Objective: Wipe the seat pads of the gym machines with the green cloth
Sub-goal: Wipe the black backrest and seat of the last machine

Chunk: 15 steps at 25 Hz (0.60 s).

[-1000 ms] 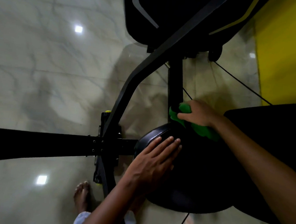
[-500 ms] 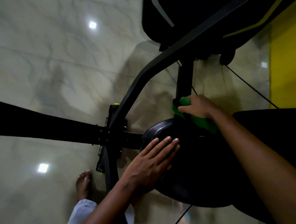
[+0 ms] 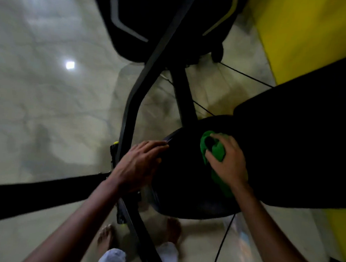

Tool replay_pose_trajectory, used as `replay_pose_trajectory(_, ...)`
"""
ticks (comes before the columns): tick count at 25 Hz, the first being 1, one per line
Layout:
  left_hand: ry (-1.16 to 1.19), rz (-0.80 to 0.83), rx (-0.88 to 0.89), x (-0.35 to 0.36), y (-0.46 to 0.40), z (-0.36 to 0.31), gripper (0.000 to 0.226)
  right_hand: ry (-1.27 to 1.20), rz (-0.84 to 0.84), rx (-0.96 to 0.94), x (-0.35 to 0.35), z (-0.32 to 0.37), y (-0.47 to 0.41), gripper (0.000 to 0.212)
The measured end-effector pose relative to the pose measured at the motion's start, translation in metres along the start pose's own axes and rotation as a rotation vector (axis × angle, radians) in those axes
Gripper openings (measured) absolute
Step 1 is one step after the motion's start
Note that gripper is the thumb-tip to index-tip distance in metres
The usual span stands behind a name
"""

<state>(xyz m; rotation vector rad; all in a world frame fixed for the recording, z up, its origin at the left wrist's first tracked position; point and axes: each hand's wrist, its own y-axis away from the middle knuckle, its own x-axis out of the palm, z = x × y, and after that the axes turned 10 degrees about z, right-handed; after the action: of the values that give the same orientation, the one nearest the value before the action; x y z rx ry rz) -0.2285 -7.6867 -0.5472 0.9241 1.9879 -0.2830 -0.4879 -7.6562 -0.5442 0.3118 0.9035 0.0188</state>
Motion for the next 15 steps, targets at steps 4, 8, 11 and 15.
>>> replay_pose_trajectory(4, -0.008, 0.214, 0.213, -0.030, -0.059, 0.036, 0.041, 0.017, -0.112, 0.065, 0.023, 0.006, 0.055, 0.054)
replay_pose_trajectory(8, -0.280, 0.364, 0.608, -0.047, -0.142, 0.045, 0.046, 0.150, -0.191, -0.087, 0.045, 0.029, 0.079, 0.055)
replay_pose_trajectory(11, -0.463, 0.559, 0.753, -0.043, -0.184, 0.035, 0.050, 0.161, -0.220, -0.179, 0.063, 0.052, 0.077, 0.056)
replay_pose_trajectory(15, -0.601, 0.684, 0.868, -0.032, -0.215, 0.033, 0.052, 0.271, -0.053, -0.269, 0.073, 0.080, 0.060, 0.063)
